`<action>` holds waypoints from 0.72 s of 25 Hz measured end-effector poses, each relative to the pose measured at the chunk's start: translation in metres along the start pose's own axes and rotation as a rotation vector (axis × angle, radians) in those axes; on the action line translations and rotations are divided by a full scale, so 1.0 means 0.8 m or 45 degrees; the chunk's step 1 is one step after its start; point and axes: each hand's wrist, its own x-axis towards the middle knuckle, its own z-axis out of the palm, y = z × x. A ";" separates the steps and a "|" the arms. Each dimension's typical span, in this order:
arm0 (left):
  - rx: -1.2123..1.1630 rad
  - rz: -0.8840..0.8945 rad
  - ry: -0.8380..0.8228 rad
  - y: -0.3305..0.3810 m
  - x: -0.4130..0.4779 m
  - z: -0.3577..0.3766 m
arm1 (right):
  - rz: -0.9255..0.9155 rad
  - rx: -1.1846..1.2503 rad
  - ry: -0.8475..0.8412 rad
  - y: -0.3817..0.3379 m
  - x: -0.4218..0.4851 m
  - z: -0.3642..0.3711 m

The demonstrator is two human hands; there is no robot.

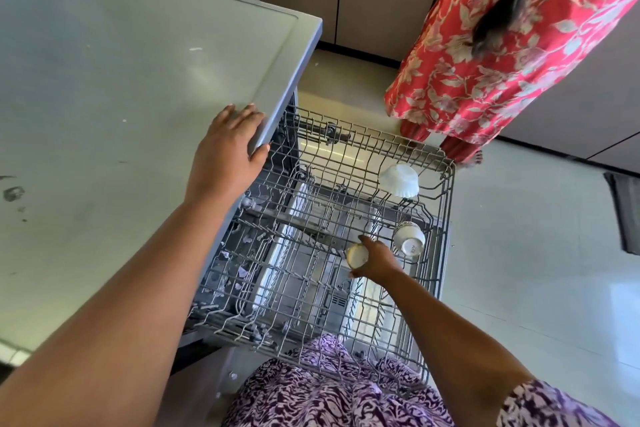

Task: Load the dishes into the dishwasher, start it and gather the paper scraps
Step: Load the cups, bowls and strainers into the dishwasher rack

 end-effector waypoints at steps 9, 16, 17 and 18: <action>0.008 -0.005 -0.002 0.001 0.001 0.000 | 0.282 0.116 0.683 0.045 0.003 -0.037; 0.004 -0.022 -0.010 0.000 0.001 0.001 | 0.373 0.369 0.591 0.049 0.014 -0.042; 0.003 -0.022 -0.008 0.001 0.000 0.001 | 0.377 0.370 0.617 0.046 0.011 -0.042; 0.000 -0.022 -0.007 0.000 0.000 0.001 | 0.371 0.366 0.646 0.041 0.007 -0.041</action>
